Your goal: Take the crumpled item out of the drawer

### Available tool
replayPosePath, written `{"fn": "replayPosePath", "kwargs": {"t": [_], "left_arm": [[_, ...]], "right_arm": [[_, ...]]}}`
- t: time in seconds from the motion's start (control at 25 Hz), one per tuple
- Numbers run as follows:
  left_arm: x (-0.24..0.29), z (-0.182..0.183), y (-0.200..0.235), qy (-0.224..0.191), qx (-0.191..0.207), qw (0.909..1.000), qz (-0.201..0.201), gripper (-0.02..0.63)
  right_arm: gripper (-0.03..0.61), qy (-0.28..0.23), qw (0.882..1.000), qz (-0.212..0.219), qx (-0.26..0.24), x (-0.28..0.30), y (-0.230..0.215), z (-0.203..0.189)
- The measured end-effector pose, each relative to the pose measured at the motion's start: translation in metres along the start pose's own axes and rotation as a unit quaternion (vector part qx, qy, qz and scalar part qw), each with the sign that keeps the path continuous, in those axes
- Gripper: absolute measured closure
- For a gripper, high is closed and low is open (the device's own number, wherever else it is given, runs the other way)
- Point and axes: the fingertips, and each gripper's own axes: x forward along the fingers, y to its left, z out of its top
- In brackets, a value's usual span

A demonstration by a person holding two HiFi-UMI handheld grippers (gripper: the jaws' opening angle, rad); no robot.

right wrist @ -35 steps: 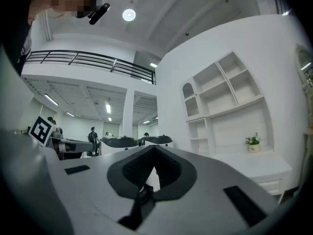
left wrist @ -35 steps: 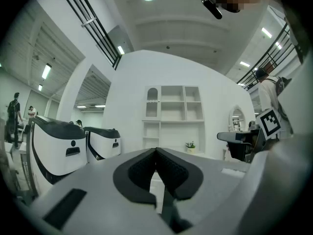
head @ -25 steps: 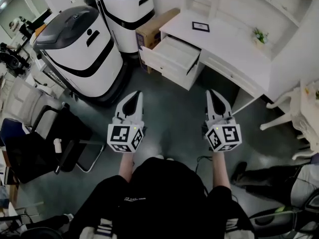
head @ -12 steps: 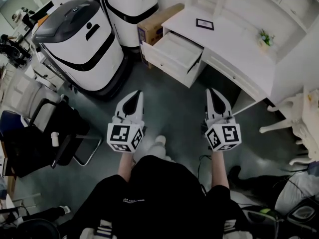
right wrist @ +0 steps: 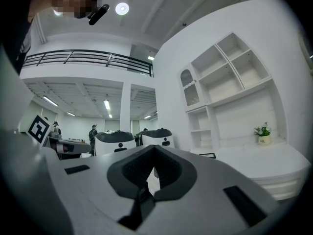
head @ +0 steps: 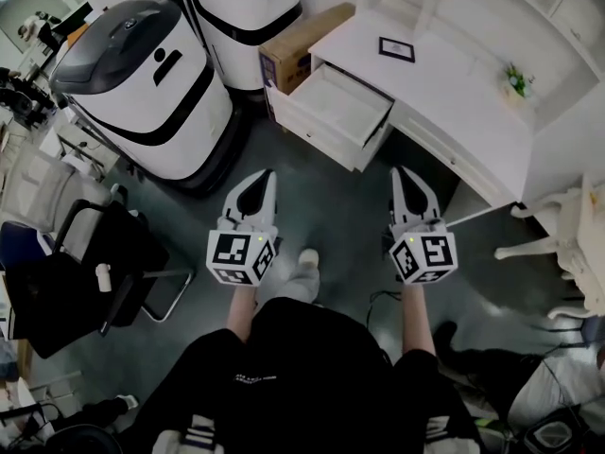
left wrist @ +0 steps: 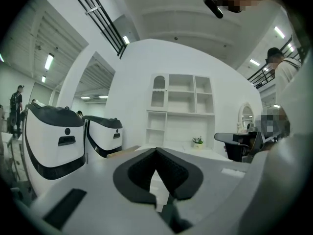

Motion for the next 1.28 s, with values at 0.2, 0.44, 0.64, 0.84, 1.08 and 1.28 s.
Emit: {"fn": "replayPosePath", "kwargs": {"t": [0.2, 0.44, 0.64, 0.84, 1.08, 1.28], "left_arm": [[0.053, 0.0, 0.023, 0.011, -0.007, 0.9998, -0.014, 0.615], [0.113, -0.001, 0.054, 0.02, -0.015, 0.9994, -0.025, 0.615], [0.155, -0.008, 0.068, 0.034, -0.018, 0.9984, -0.042, 0.615], [0.189, -0.015, 0.076, 0.046, -0.019, 0.9972, -0.056, 0.615], [0.223, -0.033, 0.083, 0.061, -0.03, 0.9953, -0.069, 0.615], [0.256, -0.05, 0.091, 0.082, -0.039, 0.9938, -0.064, 0.615]], "right_arm": [[0.588, 0.018, 1.0, -0.003, 0.001, 0.049, -0.017, -0.009], [0.588, 0.026, 1.0, -0.008, -0.006, 0.106, -0.037, -0.014], [0.588, 0.035, 0.999, -0.018, 0.001, 0.143, -0.054, -0.023], [0.588, 0.046, 0.999, -0.019, 0.015, 0.172, -0.067, -0.035], [0.588, 0.058, 0.998, -0.018, 0.034, 0.205, -0.085, -0.054], [0.588, 0.073, 0.996, -0.012, 0.045, 0.237, -0.104, -0.07]]}}
